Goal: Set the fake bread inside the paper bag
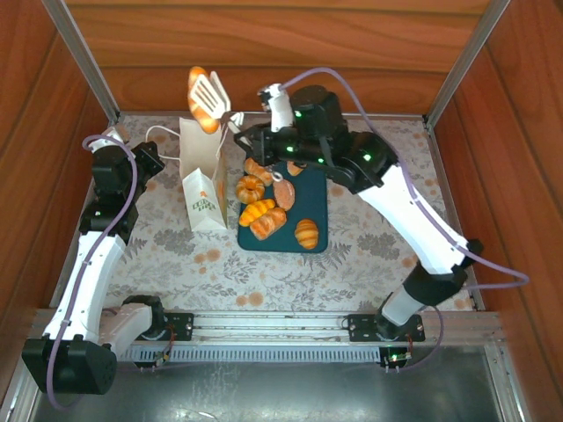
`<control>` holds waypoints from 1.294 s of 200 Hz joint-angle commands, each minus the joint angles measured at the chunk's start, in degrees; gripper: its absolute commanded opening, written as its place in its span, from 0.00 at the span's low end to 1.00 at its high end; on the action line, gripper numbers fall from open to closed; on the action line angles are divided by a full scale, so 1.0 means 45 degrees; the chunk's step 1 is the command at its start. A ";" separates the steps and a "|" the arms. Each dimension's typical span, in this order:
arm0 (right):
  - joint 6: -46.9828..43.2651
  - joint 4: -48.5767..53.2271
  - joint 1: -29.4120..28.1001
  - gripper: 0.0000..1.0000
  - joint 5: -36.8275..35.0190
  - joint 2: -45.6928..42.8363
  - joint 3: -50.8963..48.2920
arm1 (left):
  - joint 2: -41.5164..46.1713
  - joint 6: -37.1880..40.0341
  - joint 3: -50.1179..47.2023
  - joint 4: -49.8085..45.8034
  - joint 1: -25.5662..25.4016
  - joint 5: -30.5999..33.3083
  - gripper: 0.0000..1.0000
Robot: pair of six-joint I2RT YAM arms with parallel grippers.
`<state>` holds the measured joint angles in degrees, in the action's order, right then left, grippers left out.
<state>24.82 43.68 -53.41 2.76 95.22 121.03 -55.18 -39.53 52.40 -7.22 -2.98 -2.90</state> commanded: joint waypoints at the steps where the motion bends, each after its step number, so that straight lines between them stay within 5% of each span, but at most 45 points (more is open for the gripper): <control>1: -0.0680 -0.0153 -0.0243 0.26 -0.0535 0.1156 0.1174 | 0.0045 -0.0156 -0.0242 0.0315 0.0142 -0.0177 0.00; 72: -0.1836 0.0920 -0.0509 0.28 -0.2280 0.3333 0.1996 | 0.0169 -0.0200 -0.0297 0.0277 0.0148 -0.0189 0.00; 199: -0.1850 0.1022 -0.0609 0.51 -0.2415 0.3411 0.0836 | 0.0377 -0.0310 -0.0404 0.0316 0.0148 -0.0025 0.00; 259: -0.1629 0.0990 -0.0608 0.50 -0.1836 0.3008 0.1484 | 0.0406 -0.0298 -0.0412 0.0228 0.0146 -0.0014 0.00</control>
<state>17.04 50.26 -55.55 -7.05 111.85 124.75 -54.28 -40.64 51.03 -6.79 -2.98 -2.87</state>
